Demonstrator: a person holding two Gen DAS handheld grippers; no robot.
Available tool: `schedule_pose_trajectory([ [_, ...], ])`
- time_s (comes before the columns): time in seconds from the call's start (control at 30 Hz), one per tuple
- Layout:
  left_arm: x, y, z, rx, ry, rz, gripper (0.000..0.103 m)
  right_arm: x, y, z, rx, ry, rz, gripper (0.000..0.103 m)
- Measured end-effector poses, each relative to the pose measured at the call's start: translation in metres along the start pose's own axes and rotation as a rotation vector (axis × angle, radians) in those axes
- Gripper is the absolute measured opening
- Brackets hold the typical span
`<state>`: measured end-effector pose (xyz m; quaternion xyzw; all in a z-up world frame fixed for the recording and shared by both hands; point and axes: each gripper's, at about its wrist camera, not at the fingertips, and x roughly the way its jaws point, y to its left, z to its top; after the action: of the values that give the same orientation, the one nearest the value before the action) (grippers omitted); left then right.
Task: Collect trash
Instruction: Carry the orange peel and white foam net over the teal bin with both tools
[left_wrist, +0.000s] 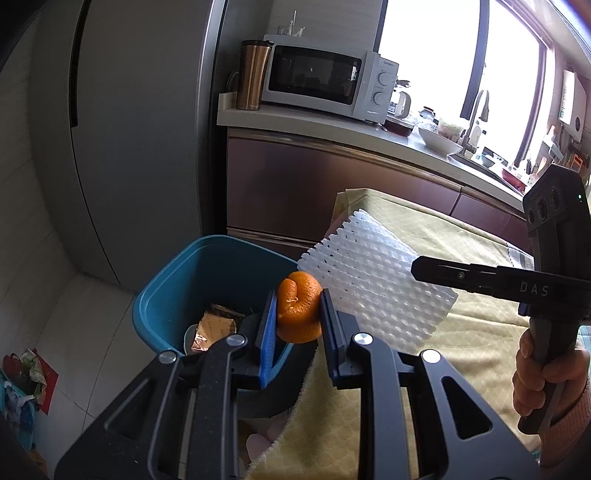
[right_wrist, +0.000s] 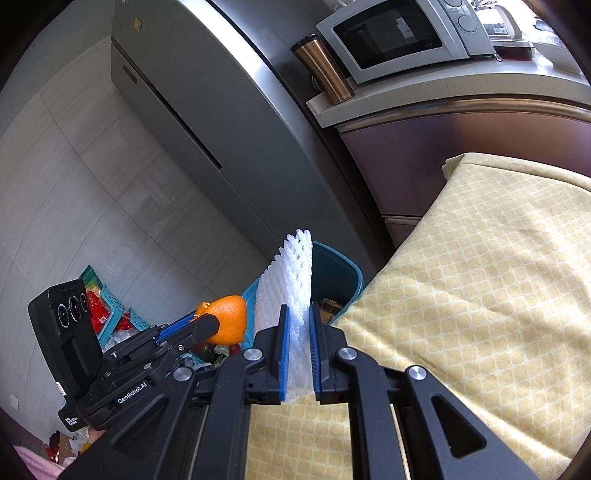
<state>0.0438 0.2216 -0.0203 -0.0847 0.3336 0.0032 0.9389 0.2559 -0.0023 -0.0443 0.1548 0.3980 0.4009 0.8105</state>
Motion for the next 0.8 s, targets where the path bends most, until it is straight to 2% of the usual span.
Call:
schedule_pose_trajectory([
  [0.8, 0.029, 0.027, 0.0, -0.049, 0.042, 0.038, 0.023, 0.05, 0.012, 0.011, 0.0, 0.07, -0.019, 0.009],
])
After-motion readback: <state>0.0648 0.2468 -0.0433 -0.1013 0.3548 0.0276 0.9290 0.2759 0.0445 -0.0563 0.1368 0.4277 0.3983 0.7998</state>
